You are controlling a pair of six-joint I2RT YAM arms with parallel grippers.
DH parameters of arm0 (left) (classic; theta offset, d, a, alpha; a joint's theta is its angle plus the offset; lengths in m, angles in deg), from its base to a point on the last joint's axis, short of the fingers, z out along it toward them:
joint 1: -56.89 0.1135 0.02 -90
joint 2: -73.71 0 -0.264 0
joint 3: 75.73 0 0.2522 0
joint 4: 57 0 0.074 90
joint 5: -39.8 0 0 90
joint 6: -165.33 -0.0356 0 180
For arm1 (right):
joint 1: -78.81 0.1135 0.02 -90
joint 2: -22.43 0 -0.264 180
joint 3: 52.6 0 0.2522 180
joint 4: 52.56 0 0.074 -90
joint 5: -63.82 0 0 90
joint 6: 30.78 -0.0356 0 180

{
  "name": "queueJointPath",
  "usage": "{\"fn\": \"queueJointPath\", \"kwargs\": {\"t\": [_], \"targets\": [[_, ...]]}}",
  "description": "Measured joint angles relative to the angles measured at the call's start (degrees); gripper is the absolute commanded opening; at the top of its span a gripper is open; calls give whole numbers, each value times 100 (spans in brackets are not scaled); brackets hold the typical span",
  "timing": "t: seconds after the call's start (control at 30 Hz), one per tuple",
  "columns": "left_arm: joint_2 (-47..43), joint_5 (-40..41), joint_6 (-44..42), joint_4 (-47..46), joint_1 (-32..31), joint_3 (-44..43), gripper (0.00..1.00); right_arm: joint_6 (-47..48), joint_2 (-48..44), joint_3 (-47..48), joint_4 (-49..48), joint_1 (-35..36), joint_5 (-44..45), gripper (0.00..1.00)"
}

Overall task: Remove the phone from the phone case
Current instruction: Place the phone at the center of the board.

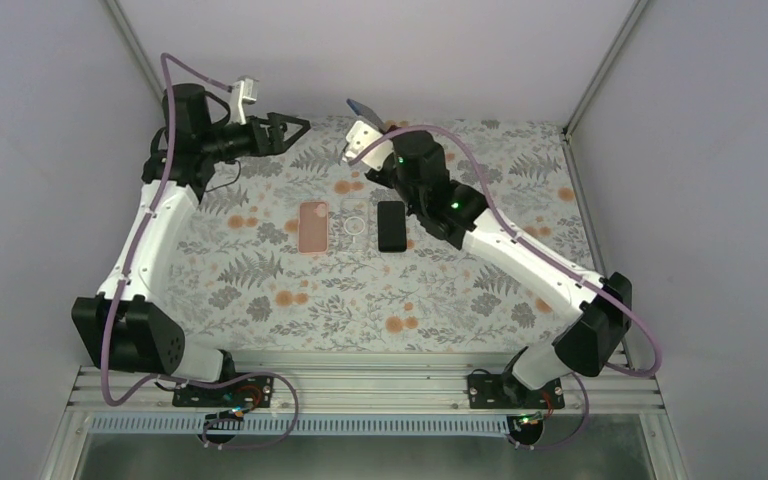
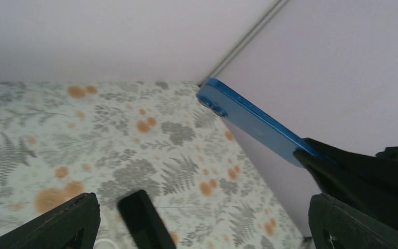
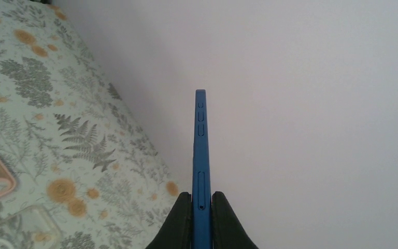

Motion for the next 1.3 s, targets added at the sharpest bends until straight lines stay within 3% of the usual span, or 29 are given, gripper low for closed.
{"fn": "queueJointPath", "kwargs": {"t": [0.27, 0.5, 0.97, 1.3], "targets": [[0, -883, 1180, -870, 0, 522, 100, 940, 0, -636, -1185, 485, 848, 4], [7, -1200, 1954, -1495, 0, 909, 96, 1996, 0, -1558, -2459, 964, 1443, 4], [31, -1228, 2465, -1904, -2, 1263, 85, 3316, 138, -2310, -4245, 1615, 1996, 4], [52, -1237, 2732, -2107, -59, 1488, 76, 3821, 538, -2505, -4876, 1746, 2164, 4]]}}
